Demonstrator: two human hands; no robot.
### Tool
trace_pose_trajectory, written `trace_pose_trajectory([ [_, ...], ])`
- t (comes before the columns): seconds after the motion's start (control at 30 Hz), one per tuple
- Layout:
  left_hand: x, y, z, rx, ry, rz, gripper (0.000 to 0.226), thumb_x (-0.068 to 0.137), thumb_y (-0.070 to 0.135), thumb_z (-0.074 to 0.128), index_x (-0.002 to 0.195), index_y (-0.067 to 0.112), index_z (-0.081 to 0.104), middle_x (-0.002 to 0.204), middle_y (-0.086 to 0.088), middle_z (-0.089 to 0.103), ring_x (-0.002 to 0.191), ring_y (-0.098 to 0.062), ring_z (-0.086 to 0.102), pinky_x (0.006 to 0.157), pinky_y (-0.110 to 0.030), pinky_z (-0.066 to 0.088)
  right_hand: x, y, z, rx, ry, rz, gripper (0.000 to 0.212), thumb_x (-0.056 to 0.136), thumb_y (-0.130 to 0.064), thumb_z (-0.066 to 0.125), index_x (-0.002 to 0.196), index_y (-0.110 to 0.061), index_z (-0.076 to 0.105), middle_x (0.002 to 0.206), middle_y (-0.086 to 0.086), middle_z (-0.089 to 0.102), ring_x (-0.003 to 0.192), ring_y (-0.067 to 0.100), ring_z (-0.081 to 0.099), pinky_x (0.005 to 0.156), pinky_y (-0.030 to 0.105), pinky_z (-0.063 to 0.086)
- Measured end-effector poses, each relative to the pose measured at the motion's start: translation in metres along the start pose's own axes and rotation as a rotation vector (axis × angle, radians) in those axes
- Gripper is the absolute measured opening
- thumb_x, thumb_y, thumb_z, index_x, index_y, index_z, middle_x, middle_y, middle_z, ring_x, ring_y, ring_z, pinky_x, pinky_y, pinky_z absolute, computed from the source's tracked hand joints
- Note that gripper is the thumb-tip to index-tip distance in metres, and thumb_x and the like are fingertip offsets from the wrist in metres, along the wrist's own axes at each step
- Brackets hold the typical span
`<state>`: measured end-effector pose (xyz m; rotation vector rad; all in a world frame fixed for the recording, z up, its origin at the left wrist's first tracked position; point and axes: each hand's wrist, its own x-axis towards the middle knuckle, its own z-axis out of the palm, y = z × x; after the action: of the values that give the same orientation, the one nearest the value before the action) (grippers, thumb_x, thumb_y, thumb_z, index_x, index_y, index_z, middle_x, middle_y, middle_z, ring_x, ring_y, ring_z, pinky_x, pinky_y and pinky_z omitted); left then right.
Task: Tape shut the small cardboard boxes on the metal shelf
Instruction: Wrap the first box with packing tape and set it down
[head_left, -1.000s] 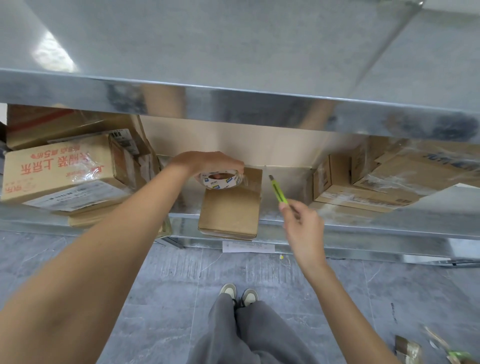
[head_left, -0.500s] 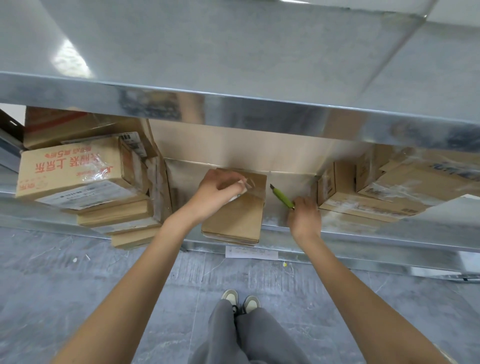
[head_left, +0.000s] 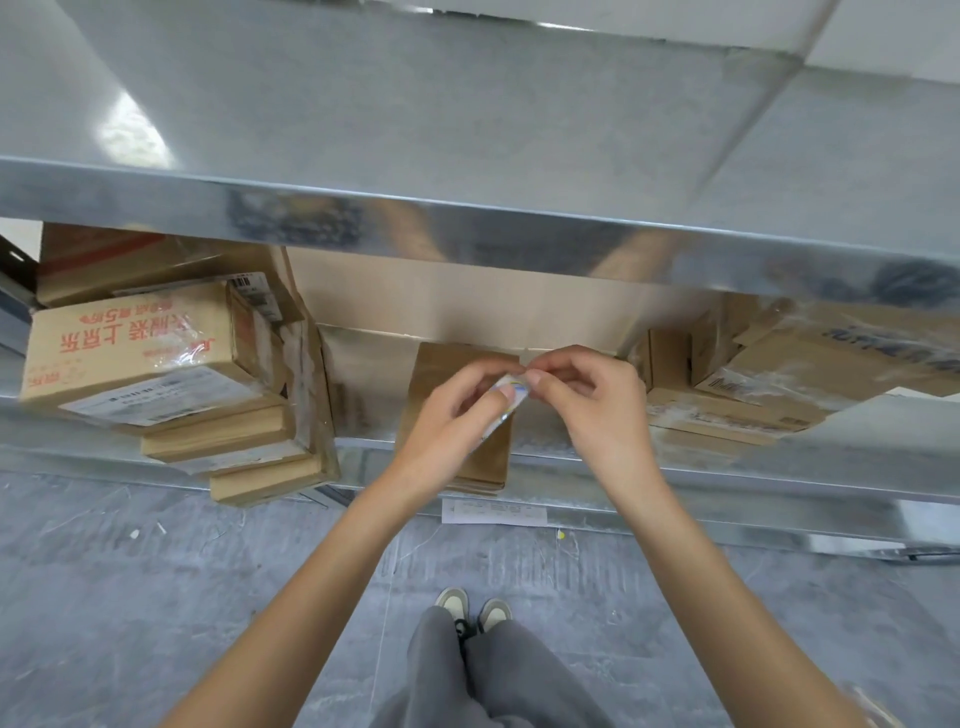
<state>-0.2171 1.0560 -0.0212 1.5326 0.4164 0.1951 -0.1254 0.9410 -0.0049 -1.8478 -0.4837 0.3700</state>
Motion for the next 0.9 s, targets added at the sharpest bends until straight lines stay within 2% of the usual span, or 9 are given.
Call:
trace_pose_trajectory([
  [0.1,-0.006,0.000,0.002,-0.035,-0.003,-0.028,0.040,0.084,0.029,0.057,0.122,0.016,0.060,0.110,-0.005,0.071,0.102,-0.019,0.065,0.091,-0.034,0.049,-0.007,-0.001,-0.001,-0.043,0.021,-0.013,0.027,0.083,-0.003,0.070,0.072,-0.028,0.069,0.071,-0.011,0.071,0.071,0.010,0.068,0.074,0.027,0.054],
  [0.2,-0.009,-0.001,0.006,-0.129,0.034,-0.087,0.045,0.087,0.014,0.064,0.129,0.018,0.047,0.095,-0.021,0.071,0.085,-0.020,0.062,0.077,-0.029,0.046,-0.012,-0.003,-0.002,-0.013,0.025,-0.027,0.023,0.082,-0.002,0.070,0.073,-0.024,0.070,0.067,-0.016,0.069,0.065,-0.002,0.065,0.067,0.011,0.046],
  [0.3,-0.011,-0.004,0.013,-0.188,0.130,-0.145,0.042,0.089,-0.007,0.061,0.125,0.007,0.044,0.084,-0.011,0.073,0.071,-0.006,0.067,0.069,-0.015,0.050,-0.015,-0.006,-0.004,-0.041,0.012,-0.089,0.020,0.082,-0.003,0.071,0.075,-0.022,0.071,0.070,-0.015,0.070,0.067,-0.002,0.065,0.068,0.010,0.046],
  [0.4,-0.015,-0.003,0.019,-0.222,0.138,-0.192,0.021,0.089,0.003,0.065,0.109,0.002,0.058,0.068,0.004,0.070,0.063,-0.002,0.061,0.066,-0.015,0.046,-0.017,-0.008,-0.004,-0.090,0.007,-0.159,0.013,0.082,-0.005,0.073,0.075,-0.016,0.073,0.074,-0.008,0.069,0.070,0.001,0.063,0.069,0.011,0.045],
  [0.5,-0.017,0.003,0.021,-0.261,0.119,-0.208,0.013,0.092,0.015,0.065,0.096,0.004,0.068,0.078,-0.013,0.070,0.075,-0.015,0.059,0.069,-0.031,0.045,-0.020,-0.009,-0.005,-0.089,0.001,-0.189,0.009,0.082,-0.003,0.072,0.077,-0.010,0.073,0.076,0.000,0.070,0.073,0.004,0.064,0.070,0.010,0.045],
  [0.63,-0.017,0.007,0.025,-0.283,0.201,-0.159,0.032,0.092,0.014,0.065,0.101,-0.016,0.057,0.080,-0.024,0.059,0.071,-0.016,0.054,0.069,-0.037,0.040,-0.026,-0.010,-0.002,0.065,0.069,-0.137,0.009,0.082,0.001,0.071,0.081,-0.007,0.074,0.085,0.005,0.072,0.080,0.007,0.067,0.074,0.014,0.048],
  [0.7,-0.017,0.008,0.028,-0.282,0.224,-0.137,0.021,0.091,0.013,0.066,0.094,-0.007,0.065,0.082,-0.028,0.060,0.074,-0.018,0.058,0.070,-0.038,0.044,-0.030,-0.011,0.002,0.129,0.136,-0.110,0.010,0.082,0.002,0.070,0.081,-0.007,0.074,0.085,0.004,0.072,0.081,0.008,0.068,0.073,0.015,0.049],
  [0.8,-0.020,0.008,0.030,-0.305,0.249,-0.143,0.013,0.091,0.012,0.066,0.080,0.017,0.073,0.080,-0.012,0.067,0.073,-0.015,0.063,0.070,-0.032,0.052,-0.035,-0.009,0.007,0.153,0.200,-0.073,0.006,0.082,-0.001,0.072,0.083,-0.006,0.075,0.083,0.003,0.072,0.079,0.010,0.068,0.072,0.016,0.050],
  [0.9,-0.023,0.007,0.032,-0.382,0.235,-0.167,0.013,0.090,0.013,0.067,0.101,0.008,0.073,0.102,-0.020,0.071,0.095,-0.028,0.068,0.089,-0.045,0.055,-0.035,-0.007,0.008,0.196,0.224,-0.007,0.005,0.082,-0.003,0.073,0.084,-0.007,0.076,0.078,0.000,0.074,0.075,0.009,0.069,0.070,0.017,0.050],
])
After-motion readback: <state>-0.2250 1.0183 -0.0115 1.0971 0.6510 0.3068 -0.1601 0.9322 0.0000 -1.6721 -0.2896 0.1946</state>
